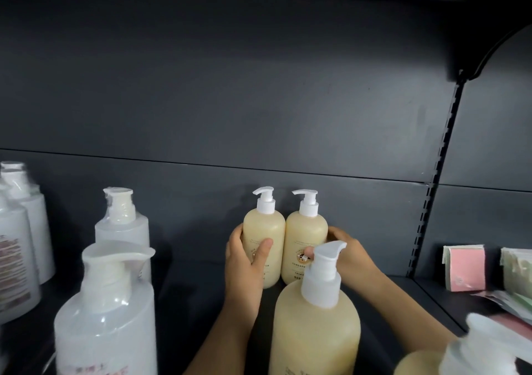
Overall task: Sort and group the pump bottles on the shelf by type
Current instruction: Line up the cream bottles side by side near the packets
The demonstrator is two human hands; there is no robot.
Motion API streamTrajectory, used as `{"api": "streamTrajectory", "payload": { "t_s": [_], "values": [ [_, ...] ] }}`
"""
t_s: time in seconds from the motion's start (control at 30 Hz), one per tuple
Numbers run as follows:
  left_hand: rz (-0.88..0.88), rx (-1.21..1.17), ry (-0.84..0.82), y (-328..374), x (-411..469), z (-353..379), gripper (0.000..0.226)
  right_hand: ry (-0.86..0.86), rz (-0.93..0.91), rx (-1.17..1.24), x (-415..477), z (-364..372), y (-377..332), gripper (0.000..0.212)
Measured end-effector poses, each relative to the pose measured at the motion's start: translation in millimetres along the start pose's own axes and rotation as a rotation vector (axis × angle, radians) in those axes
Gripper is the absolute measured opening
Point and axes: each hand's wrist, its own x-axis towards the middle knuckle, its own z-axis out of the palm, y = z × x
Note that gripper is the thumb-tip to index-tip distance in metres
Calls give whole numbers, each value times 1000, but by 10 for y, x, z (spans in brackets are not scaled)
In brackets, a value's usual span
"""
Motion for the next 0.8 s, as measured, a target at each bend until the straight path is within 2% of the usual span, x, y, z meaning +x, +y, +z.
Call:
{"api": "streamTrajectory", "payload": {
  "t_s": [0.13, 0.4, 0.6, 0.8],
  "values": [
    [-15, 0, 46, -14, 7, 4, 55, -32, -78, -115, -52, -34, -83, 35],
    [-46, -28, 25, 6, 30, -13, 55, -106, -97, -195, -72, -177, -205, 31],
    [-51, 117, 17, 138, 3, -86, 52, -238, -72, -510, -115, -363, -442, 24],
    [102, 387, 77, 393, 30, -152, 32, -263, -87, -899, -236, -676, -842, 57]
  ]
}}
